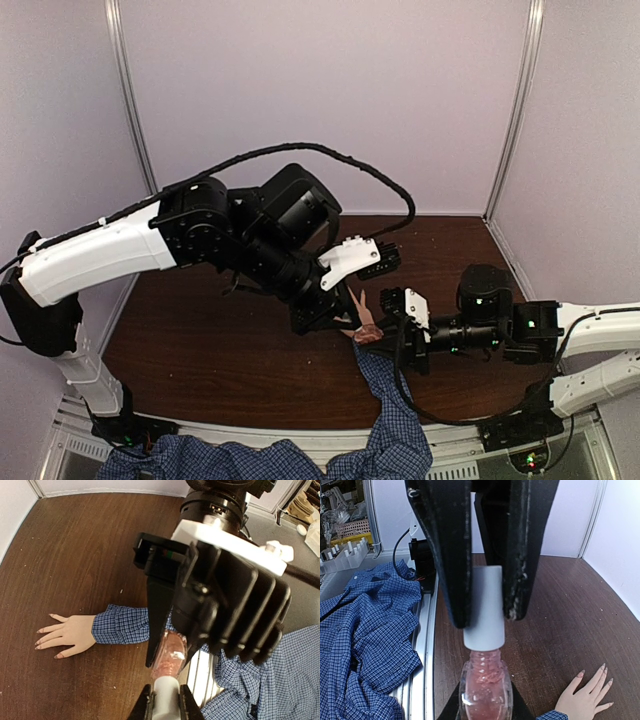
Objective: Paint the nails
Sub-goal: Close the nail polish bottle cap on the nail polish bottle, then screw the nail polish bottle cap onto the nail polish bottle.
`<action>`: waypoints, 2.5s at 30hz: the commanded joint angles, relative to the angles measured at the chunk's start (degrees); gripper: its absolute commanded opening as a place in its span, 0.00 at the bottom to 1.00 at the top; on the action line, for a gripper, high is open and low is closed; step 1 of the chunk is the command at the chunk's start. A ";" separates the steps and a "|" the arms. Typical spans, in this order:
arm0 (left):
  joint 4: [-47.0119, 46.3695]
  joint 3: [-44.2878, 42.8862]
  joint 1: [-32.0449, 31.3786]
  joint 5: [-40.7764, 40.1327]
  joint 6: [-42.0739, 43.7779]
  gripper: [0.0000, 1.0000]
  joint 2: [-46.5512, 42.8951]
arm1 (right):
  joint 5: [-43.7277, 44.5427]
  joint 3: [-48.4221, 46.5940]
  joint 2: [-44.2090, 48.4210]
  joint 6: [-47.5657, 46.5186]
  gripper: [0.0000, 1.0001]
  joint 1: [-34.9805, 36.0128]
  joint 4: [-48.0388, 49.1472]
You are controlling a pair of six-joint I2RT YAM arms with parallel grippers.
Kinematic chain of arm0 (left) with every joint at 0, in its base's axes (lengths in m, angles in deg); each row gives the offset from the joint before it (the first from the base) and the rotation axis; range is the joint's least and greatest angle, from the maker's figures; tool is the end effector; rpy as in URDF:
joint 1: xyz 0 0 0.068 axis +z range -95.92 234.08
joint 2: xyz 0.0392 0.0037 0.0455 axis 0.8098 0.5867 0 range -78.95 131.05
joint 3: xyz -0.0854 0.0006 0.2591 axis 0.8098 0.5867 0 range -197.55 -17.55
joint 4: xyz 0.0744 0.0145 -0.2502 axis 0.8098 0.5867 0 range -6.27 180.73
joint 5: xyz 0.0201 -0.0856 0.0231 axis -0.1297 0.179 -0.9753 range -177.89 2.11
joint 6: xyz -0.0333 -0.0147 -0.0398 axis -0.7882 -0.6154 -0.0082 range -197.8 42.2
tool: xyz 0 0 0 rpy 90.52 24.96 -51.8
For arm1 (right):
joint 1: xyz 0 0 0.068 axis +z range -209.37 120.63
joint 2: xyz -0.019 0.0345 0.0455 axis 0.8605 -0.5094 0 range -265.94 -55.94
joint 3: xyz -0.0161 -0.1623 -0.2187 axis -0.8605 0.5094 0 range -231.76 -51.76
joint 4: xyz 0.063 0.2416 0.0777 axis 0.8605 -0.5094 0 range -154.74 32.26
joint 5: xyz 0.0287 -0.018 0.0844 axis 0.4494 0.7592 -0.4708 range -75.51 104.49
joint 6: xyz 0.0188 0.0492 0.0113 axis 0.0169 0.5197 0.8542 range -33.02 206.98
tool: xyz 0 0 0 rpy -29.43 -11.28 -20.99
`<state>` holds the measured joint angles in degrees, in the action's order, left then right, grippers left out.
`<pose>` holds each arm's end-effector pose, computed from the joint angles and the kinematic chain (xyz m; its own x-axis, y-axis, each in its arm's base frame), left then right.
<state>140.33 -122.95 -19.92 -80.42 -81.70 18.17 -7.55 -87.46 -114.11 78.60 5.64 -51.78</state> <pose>0.0945 -0.3465 0.3885 -0.2719 0.7034 -0.6568 0.9607 0.2386 -0.1421 0.0861 0.2166 0.2692 0.0258 -0.2645 -0.9641 -0.9991 0.0271 -0.0341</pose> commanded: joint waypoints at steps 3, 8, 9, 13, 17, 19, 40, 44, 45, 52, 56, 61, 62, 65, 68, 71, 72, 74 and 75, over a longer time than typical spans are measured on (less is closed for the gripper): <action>-3.14 1.23 -0.27 -0.38 0.35 0.00 0.39 | 0.34 -0.70 -0.19 1.09 0.00 0.20 3.69; -6.31 3.96 -0.27 0.35 -0.57 0.00 0.13 | 0.08 -2.00 -0.93 1.54 0.00 0.22 3.78; -7.02 4.35 -0.27 0.47 -0.65 0.00 0.09 | 0.14 -2.26 -0.89 1.65 0.00 0.20 3.65; -7.68 4.65 -0.27 0.31 -0.58 0.00 0.24 | 0.31 -2.86 -0.64 1.78 0.00 0.20 3.57; -8.03 5.40 -0.27 0.36 -0.17 0.00 -0.06 | -0.33 -4.03 -0.97 1.37 0.00 0.20 2.79; -9.31 6.48 -0.27 0.29 0.02 0.00 -0.53 | -0.42 -4.11 -0.98 1.28 0.00 0.20 2.81; -10.89 8.24 -0.27 1.12 1.19 0.00 -1.71 | -1.84 -3.94 -1.36 1.12 0.00 0.20 4.42; -13.52 10.28 -0.27 1.75 1.71 0.00 -3.43 | -2.50 -3.62 -0.38 1.00 0.00 0.21 5.17; -14.44 11.17 -0.27 1.99 2.05 0.00 -4.02 | -2.65 -3.44 -0.01 0.99 0.00 0.20 5.42; -14.13 12.42 -0.27 6.18 8.92 0.14 -4.55 | -4.98 -3.58 0.31 0.97 0.00 0.26 5.73; -13.29 11.95 -0.27 6.25 12.44 0.18 -4.77 | -5.33 -3.75 -0.44 1.08 0.00 0.20 5.65; -11.42 10.63 -0.27 4.81 14.86 0.28 -5.15 | -5.48 -3.58 -0.62 1.26 0.00 0.21 5.99; -11.58 10.70 -0.27 3.87 14.71 0.35 -5.60 | -5.44 -3.52 -0.58 1.28 0.00 0.21 6.00; -13.89 11.72 -0.04 1.19 13.26 0.51 -8.24 | -4.52 -3.28 -0.63 1.57 0.00 0.28 6.00; -17.90 14.41 0.49 1.01 11.66 0.64 -12.19 | -3.23 -2.55 -1.01 1.53 0.00 0.22 6.27; -23.35 18.99 0.57 1.28 9.94 0.73 -16.54 | -2.34 -1.99 -1.36 1.96 0.00 0.20 6.71; -25.06 20.30 0.54 1.16 9.25 0.74 -17.87 | -1.87 -1.86 -1.49 2.27 0.00 0.20 6.97; -28.13 23.04 0.52 -0.95 7.35 0.74 -20.11 | -0.47 -1.62 -1.22 3.31 0.00 0.20 7.49; -30.46 24.63 0.59 -1.84 6.04 0.74 -21.35 | 0.83 -1.50 -0.98 3.86 0.00 0.20 7.81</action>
<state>120.85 -102.71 -19.74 -79.15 -71.34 0.92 -10.66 -89.28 -115.31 80.06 5.64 -47.30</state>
